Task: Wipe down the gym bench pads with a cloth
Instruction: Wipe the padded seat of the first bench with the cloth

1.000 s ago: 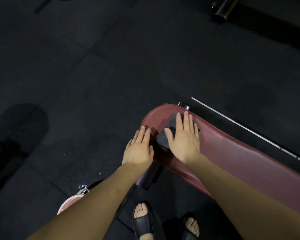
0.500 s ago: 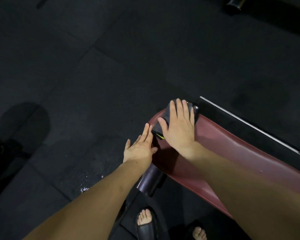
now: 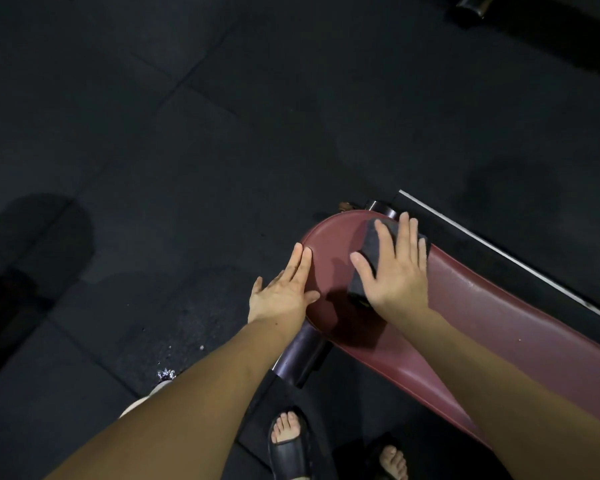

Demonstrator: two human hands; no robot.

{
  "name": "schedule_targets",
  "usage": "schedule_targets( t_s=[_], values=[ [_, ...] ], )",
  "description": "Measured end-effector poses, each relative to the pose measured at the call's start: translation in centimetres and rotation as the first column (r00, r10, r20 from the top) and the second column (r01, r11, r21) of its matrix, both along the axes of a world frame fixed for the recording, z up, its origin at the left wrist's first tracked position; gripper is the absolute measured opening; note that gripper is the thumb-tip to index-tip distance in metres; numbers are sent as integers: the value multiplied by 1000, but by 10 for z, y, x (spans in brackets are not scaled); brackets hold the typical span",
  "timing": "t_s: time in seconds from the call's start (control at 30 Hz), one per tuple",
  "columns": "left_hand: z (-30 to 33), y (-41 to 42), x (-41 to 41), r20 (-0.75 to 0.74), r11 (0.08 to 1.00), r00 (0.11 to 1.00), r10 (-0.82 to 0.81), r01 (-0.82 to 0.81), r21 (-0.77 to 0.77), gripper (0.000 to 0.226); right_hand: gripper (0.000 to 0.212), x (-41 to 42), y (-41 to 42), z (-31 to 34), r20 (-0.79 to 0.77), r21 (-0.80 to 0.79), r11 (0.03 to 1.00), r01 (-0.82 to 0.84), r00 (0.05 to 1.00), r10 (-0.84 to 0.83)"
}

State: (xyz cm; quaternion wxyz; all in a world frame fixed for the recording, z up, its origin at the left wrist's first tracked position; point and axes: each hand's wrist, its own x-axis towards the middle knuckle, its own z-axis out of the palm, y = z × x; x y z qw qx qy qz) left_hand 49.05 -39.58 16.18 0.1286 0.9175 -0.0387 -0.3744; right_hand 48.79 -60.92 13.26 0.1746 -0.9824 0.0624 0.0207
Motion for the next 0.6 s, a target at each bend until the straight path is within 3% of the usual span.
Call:
schedule_targets(
  t_s=[0.13, 0.3, 0.4, 0.47, 0.6],
  values=[
    [-8, 15, -2, 84, 990, 996, 18, -6, -143, 71, 65, 6, 38, -3, 20, -114, 987, 113, 994, -111],
    [-9, 38, -12, 287, 983, 957, 34, 21, -185, 57, 57, -39, 76, -2, 104, -64, 953, -297, 948, 302],
    [-12, 47, -23, 306, 985, 951, 45, 9, -175, 57, 57, -15, 65, -1, 62, -102, 915, -390, 916, 397],
    [-14, 48, -26, 283, 985, 958, 50, -1, -171, 57, 56, 20, 55, -3, 34, -146, 915, -376, 922, 385],
    [-10, 41, -31, 239, 989, 968, 74, -41, -140, 57, 55, 57, 63, 1, 23, -124, 983, -136, 990, 140]
  ],
)
